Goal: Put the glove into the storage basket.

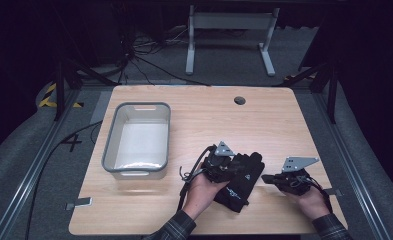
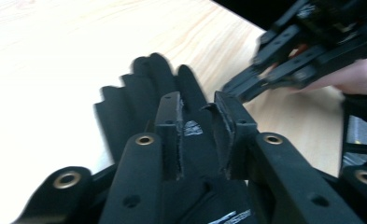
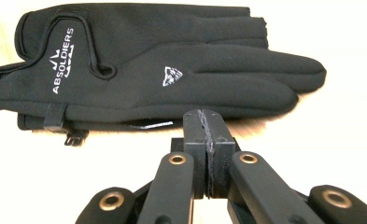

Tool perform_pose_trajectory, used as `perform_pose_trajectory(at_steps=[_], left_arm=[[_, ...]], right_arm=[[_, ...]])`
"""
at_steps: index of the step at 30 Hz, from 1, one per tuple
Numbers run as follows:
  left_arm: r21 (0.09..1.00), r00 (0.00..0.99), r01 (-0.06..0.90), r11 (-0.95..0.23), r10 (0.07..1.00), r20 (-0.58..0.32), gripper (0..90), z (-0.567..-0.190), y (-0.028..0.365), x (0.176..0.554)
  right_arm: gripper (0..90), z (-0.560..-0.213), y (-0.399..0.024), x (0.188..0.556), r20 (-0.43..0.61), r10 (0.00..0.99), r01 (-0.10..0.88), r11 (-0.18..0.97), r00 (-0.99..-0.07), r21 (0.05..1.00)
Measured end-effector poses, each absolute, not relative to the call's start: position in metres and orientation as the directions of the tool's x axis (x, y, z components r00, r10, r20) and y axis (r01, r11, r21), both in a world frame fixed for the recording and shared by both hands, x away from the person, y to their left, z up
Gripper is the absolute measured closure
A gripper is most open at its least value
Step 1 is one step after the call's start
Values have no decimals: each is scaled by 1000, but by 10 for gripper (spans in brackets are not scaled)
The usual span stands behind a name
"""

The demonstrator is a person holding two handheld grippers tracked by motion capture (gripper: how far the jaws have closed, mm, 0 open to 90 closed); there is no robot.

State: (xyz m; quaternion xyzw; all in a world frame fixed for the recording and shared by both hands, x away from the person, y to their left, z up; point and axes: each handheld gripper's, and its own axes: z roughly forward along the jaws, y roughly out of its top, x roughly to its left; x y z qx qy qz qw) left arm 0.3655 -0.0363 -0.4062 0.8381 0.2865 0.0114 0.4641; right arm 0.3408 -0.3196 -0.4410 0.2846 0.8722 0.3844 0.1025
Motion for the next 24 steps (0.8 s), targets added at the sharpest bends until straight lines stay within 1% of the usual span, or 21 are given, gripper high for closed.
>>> perform_pose_trajectory(at_steps=[2,5,6,7,13,24], left_arm=[[771,828,468,-431,519,-213,794,-411,-32,370],[752,816,483,-448,542,-201,832,-420,-28,375],[746,811,491,-450,549,-202,833,-423,-27,377],[721,804,515,-464,554,-217,834,-431,-26,381],[683,808,535,-498,537,-241,833,-446,-30,384],[677,809,536,-504,537,-240,820,-450,-28,385]], right_arm=[[900,-442,-323,340,46,578,423,540,-815,727],[900,-444,-319,340,52,567,425,550,-822,719],[900,-445,-317,340,50,563,422,555,-825,717],[900,-446,-315,340,51,556,420,560,-830,714],[900,-451,-303,340,54,530,410,583,-846,702],[900,-456,-289,343,57,507,400,599,-860,694]])
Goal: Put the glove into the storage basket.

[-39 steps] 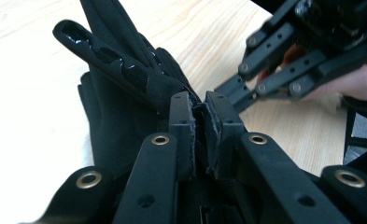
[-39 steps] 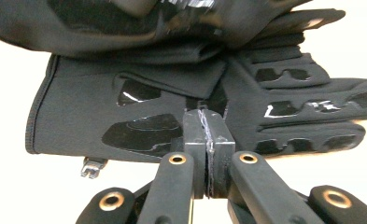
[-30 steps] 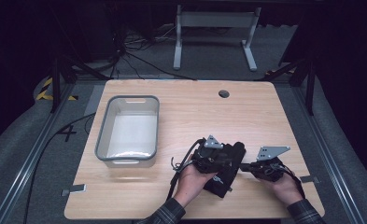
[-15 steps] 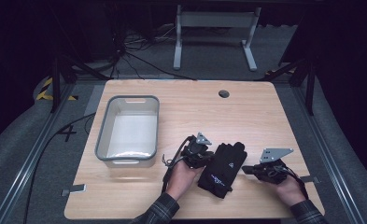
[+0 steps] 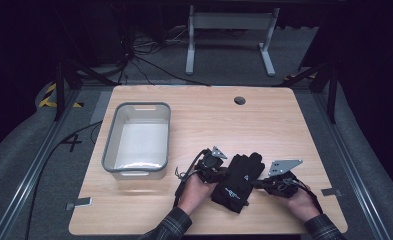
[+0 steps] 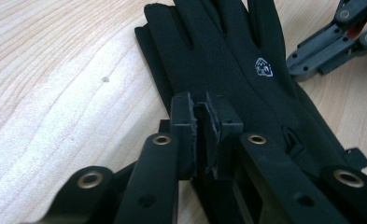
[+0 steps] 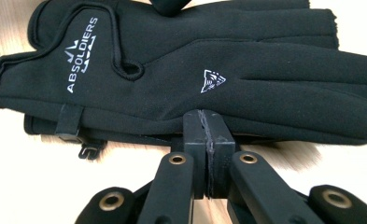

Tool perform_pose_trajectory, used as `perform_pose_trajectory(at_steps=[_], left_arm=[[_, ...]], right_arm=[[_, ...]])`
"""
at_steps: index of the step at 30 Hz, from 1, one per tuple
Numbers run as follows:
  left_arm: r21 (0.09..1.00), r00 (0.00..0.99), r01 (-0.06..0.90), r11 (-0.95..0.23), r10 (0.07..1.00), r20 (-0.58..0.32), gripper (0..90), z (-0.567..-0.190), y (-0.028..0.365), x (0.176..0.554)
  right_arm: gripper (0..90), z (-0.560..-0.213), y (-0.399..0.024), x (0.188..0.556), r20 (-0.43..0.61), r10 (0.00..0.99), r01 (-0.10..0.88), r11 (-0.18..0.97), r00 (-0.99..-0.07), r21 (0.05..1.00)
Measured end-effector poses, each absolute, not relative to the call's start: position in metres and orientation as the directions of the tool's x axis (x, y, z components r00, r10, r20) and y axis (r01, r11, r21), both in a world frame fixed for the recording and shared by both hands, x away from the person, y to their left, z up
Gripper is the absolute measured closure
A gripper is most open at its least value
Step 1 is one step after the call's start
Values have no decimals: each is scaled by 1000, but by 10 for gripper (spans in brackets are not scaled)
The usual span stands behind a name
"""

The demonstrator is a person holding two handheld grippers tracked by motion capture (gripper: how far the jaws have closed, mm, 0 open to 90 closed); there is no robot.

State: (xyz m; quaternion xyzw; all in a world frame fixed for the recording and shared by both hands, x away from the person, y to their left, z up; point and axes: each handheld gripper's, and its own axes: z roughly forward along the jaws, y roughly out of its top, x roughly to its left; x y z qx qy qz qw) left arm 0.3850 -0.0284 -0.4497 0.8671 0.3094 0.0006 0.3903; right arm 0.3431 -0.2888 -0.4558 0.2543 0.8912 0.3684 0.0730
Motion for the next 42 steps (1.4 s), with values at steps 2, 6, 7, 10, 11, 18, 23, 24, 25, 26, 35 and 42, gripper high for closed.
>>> perform_pose_trajectory(at_steps=[2,6,7,10,11,18,23,24,25,26,35,42], left_arm=[[677,806,539,-500,540,-243,820,-450,-27,387],[677,805,539,-502,543,-238,820,-448,-26,392],[678,805,539,-500,543,-239,820,-448,-26,394],[679,810,532,-505,537,-235,821,-447,-25,398],[679,811,532,-505,534,-238,821,-447,-25,400],[678,824,521,-518,513,-241,794,-442,-21,406],[686,831,512,-517,499,-244,677,-437,-15,404],[694,843,496,-521,481,-241,611,-435,-14,403],[694,843,496,-521,481,-241,586,-435,-14,403],[702,847,485,-522,478,-230,559,-434,-15,401],[649,867,473,-596,446,-222,329,-449,-30,403],[629,882,454,-632,418,-217,283,-456,-37,401]], right_arm=[[900,-456,-285,342,60,500,397,602,-864,692],[900,-457,-280,341,65,485,390,607,-872,692],[900,-458,-278,340,68,481,389,609,-874,691],[900,-459,-271,338,69,462,376,618,-884,691],[900,-459,-269,337,71,455,373,620,-888,690],[899,-458,-263,331,68,436,356,624,-897,695],[781,-454,-283,324,66,482,381,594,-874,708],[686,-452,-294,321,56,513,392,576,-857,717],[686,-452,-294,321,56,513,392,576,-857,717],[593,-451,-306,320,49,549,407,554,-834,727],[376,-456,-337,317,17,639,451,524,-769,722],[290,-461,-351,322,-8,683,456,496,-730,739]])
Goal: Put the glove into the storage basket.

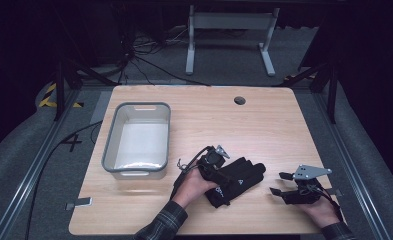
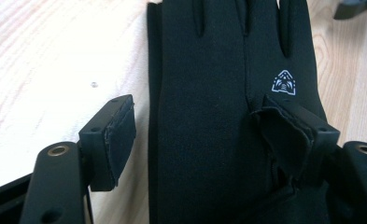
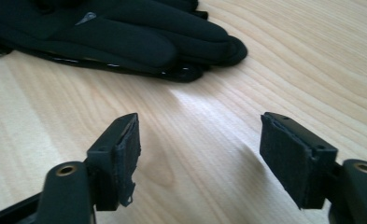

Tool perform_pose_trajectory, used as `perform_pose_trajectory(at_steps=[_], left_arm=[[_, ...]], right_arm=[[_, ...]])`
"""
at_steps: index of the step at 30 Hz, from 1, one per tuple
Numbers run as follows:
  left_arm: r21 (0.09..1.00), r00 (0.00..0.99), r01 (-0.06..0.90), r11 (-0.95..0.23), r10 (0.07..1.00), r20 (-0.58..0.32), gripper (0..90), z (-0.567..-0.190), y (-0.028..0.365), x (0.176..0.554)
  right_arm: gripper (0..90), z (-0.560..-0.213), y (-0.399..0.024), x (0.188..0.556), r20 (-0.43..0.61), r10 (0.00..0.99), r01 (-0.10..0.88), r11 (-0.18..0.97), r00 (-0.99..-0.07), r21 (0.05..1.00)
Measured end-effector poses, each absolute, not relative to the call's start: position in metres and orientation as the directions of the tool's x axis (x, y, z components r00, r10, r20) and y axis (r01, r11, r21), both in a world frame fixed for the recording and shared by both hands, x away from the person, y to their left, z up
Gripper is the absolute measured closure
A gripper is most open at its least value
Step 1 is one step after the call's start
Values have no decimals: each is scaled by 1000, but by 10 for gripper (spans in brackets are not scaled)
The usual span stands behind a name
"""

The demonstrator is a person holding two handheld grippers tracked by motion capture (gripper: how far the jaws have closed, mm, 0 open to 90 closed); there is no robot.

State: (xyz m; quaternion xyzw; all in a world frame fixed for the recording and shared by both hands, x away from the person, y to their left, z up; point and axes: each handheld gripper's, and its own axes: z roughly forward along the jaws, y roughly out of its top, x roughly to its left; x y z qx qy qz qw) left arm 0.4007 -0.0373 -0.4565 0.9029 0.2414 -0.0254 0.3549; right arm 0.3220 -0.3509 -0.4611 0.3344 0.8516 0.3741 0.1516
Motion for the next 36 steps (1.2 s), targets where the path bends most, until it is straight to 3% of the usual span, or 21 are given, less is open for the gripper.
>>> perform_pose_trajectory(at_steps=[5,17,27,36], left_arm=[[623,896,427,-655,400,-194,340,-456,-41,397],[594,897,441,-673,350,-269,718,-452,-41,396],[597,881,472,-649,367,-297,741,-441,-36,396],[623,870,485,-613,409,-275,741,-410,-18,399]], right_arm=[[282,-464,-352,324,-25,691,453,500,-722,738],[216,-468,-353,325,-29,707,462,491,-706,738],[175,-469,-352,326,-26,706,466,494,-708,734],[169,-469,-352,326,-24,711,473,491,-703,732]])
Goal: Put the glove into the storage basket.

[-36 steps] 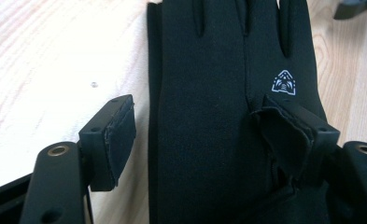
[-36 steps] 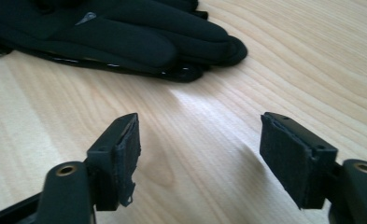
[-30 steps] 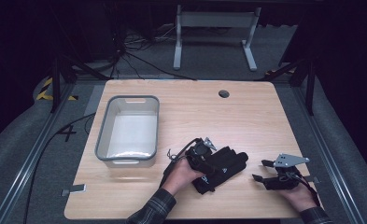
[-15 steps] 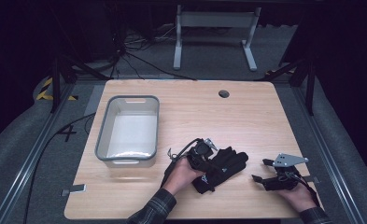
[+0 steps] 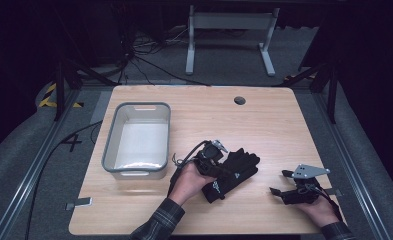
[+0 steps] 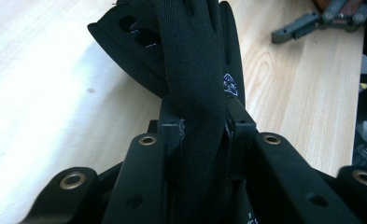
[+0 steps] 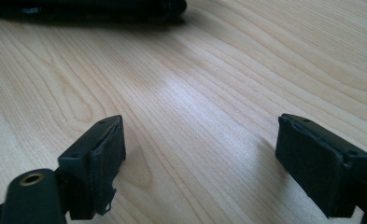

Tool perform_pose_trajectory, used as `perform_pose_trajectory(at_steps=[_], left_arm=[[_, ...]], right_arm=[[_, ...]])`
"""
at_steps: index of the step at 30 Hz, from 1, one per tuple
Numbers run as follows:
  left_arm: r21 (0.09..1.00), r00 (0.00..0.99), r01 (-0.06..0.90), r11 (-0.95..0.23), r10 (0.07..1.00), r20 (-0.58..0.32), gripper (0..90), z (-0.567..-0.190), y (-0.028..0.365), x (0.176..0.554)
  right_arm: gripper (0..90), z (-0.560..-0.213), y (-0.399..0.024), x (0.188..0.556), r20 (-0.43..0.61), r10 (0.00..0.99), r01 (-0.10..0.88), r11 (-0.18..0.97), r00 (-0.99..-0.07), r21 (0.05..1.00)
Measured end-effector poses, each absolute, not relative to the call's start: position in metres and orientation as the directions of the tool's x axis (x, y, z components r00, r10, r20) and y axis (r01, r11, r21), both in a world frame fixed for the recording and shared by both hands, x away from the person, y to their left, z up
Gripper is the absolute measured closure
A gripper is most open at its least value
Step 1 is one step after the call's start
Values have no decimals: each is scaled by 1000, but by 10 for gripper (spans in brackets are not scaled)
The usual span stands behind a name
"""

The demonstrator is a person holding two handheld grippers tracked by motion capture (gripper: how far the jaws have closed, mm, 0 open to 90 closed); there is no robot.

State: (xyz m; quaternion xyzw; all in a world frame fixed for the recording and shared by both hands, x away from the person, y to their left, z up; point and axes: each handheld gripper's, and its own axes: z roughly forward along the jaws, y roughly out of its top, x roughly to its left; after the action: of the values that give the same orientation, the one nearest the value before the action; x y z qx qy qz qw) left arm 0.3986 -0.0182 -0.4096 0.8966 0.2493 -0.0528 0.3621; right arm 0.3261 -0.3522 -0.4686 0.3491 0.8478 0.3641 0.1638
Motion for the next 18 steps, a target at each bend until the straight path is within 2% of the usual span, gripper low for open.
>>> perform_pose_trajectory(at_steps=[18], left_arm=[[683,829,520,-512,495,-261,741,-349,44,418]], right_arm=[[169,-469,-353,327,-24,723,479,482,-691,733]])
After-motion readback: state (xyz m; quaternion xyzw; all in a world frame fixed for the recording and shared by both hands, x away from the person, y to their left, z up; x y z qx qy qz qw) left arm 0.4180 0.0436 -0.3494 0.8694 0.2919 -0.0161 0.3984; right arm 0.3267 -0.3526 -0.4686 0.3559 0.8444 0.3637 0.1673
